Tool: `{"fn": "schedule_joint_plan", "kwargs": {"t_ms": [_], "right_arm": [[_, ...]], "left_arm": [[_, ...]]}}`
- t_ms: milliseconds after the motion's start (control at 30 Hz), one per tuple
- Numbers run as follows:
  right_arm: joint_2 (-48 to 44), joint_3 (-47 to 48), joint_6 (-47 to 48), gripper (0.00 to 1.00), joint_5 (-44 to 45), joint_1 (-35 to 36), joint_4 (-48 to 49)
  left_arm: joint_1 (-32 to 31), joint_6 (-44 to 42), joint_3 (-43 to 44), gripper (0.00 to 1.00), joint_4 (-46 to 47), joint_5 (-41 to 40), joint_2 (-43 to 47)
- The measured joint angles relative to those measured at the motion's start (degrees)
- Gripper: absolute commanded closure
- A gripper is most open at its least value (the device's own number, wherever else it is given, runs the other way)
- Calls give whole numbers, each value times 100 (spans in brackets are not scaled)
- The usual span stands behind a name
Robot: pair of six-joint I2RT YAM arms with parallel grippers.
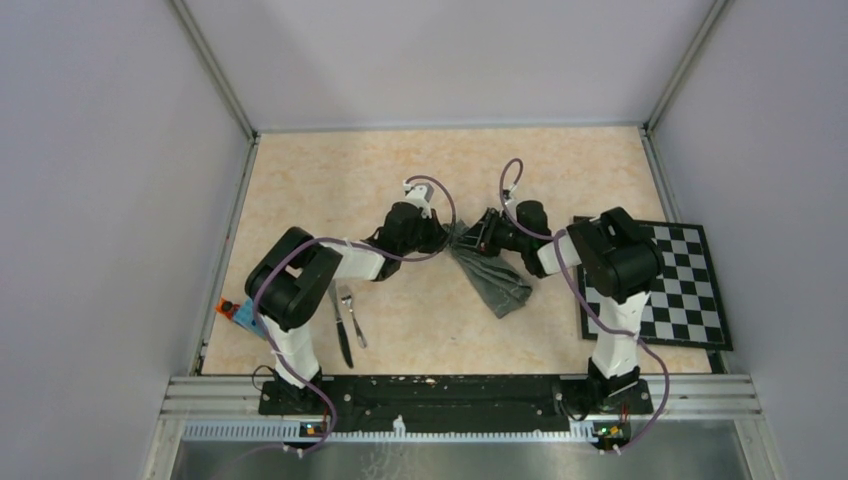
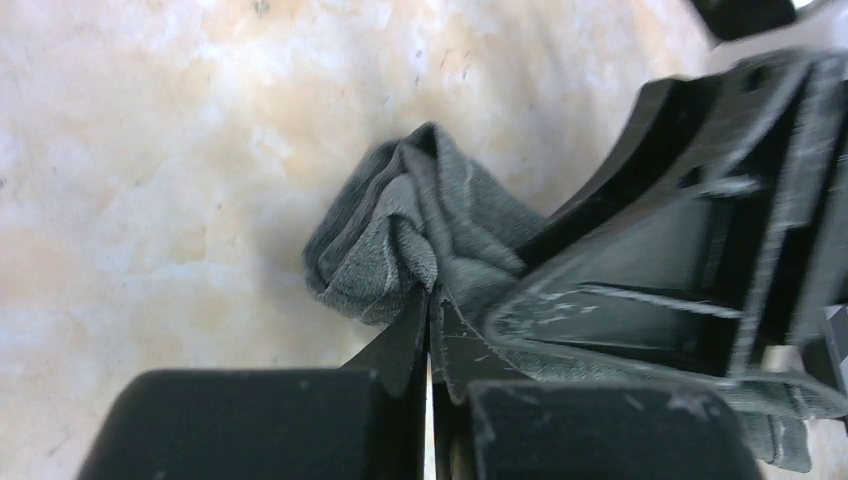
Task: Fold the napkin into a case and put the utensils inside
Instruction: Grasp the top corner of the smaller rectangle folded napkin from the folded napkin.
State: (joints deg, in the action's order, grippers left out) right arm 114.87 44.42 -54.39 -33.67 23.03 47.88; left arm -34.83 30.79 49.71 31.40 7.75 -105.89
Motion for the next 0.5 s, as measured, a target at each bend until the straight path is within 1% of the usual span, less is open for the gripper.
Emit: {"fn": "schedule_joint_plan", "kwargs": {"t_ms": [167,267,400,500], "right_arm": [[-474,-52,378,67,-280,-98,-533],[-619,-48,599,71,-308,-109,-817],[-649,-26,802,80,-313,-114,-1126],[-649,33,852,80,-348,-114,-1259]], "left_arm": [[35,-2,-157,100,-94,35,2],[39,-2,-157,100,-98,61,2],[46,-4,-157,100,-96,94,2],[48,-26,-157,100,-98,116,2]]}}
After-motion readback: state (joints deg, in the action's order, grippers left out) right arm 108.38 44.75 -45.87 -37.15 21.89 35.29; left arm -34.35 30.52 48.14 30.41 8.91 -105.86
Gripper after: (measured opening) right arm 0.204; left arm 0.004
